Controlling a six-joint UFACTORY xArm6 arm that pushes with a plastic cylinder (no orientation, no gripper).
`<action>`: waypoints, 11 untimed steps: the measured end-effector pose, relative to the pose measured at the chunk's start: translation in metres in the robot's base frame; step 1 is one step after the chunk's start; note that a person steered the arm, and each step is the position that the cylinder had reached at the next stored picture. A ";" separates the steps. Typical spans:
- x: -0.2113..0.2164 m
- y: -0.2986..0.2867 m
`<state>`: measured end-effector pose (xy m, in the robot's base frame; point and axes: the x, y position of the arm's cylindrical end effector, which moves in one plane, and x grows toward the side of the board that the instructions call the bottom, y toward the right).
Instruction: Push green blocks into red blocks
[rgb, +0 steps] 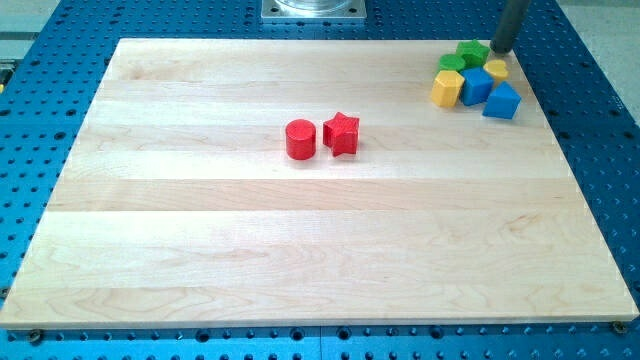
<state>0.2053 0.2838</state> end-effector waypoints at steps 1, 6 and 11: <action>0.000 0.000; 0.070 -0.192; 0.164 -0.108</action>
<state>0.3689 0.1759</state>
